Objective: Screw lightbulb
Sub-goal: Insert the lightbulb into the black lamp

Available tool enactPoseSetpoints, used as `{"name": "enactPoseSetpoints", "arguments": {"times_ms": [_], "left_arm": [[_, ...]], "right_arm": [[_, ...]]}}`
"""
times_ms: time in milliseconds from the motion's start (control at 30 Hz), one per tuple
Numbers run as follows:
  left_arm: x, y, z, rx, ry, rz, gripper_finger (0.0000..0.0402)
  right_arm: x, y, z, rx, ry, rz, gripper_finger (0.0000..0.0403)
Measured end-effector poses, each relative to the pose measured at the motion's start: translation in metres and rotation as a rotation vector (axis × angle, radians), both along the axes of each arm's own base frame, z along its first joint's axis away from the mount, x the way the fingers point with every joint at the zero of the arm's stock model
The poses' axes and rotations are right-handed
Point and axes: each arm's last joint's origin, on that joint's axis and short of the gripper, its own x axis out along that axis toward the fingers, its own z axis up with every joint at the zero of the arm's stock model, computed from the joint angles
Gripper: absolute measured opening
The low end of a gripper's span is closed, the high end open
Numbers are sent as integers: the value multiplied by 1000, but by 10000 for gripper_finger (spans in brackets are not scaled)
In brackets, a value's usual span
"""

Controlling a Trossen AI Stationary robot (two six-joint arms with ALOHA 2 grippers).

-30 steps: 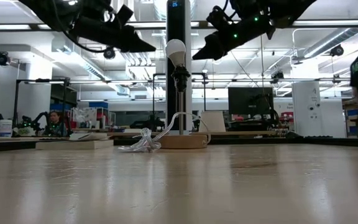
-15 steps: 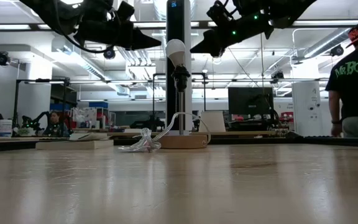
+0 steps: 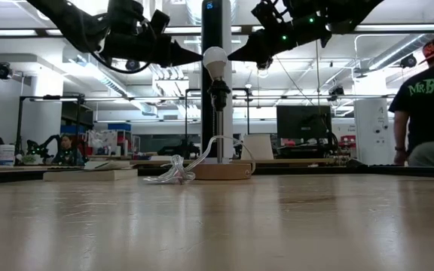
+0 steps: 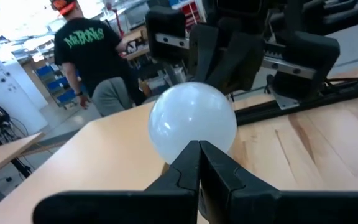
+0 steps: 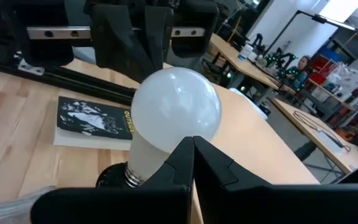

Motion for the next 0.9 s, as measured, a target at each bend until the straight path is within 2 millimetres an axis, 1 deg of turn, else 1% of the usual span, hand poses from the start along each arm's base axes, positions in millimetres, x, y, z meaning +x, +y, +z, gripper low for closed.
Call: {"name": "enactPoseSetpoints", "arguments": {"times_ms": [500, 900], "left_arm": [[10, 8, -10, -6, -38, 40, 0], [10, 9, -10, -2, -46, 40, 0]], "right_arm": [[0, 0, -2, 46, 9, -10, 0], [1, 5, -5, 60, 44, 11, 0]]}}
